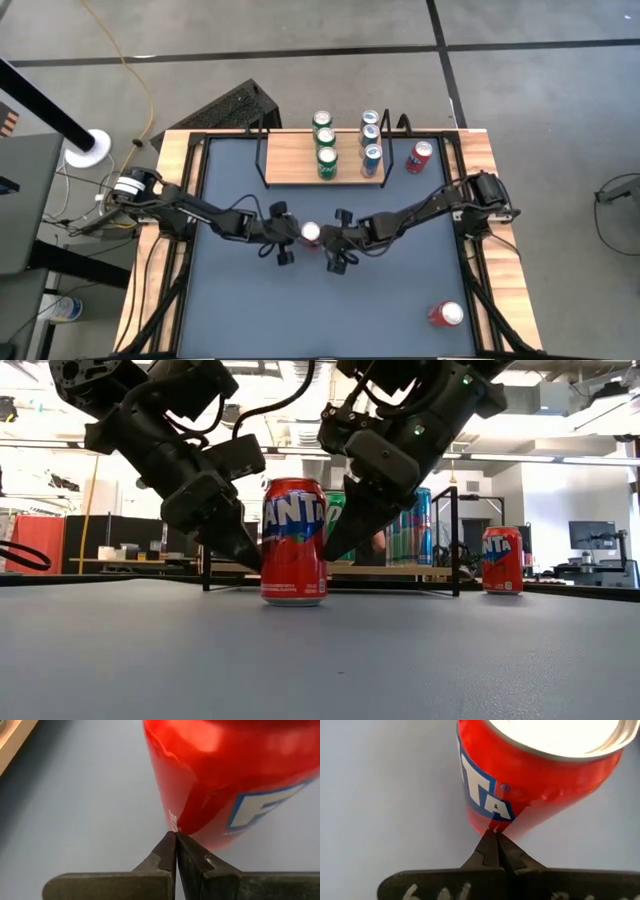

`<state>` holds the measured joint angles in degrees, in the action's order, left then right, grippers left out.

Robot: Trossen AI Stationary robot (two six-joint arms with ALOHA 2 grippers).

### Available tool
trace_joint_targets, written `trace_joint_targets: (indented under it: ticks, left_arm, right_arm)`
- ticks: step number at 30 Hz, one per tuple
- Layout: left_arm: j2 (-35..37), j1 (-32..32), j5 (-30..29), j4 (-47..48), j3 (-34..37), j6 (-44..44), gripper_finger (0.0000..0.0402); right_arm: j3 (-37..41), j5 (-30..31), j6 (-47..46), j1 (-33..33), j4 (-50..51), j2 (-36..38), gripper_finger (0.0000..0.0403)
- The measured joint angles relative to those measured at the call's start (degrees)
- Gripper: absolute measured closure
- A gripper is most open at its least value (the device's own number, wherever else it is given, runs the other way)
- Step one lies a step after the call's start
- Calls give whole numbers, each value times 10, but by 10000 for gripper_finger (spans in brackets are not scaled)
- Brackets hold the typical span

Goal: Place canned beverage on shelf
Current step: Put the middle red soda can on the shelf

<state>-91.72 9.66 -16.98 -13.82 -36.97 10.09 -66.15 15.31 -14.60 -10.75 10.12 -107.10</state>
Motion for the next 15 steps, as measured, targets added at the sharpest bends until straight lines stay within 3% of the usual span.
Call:
trace_joint_targets:
  ticks: [15]
  left_arm:
    - [19,27,-16,78,0,27,401]
  right_arm:
    - [0,-25,-3,14,41,0,403]
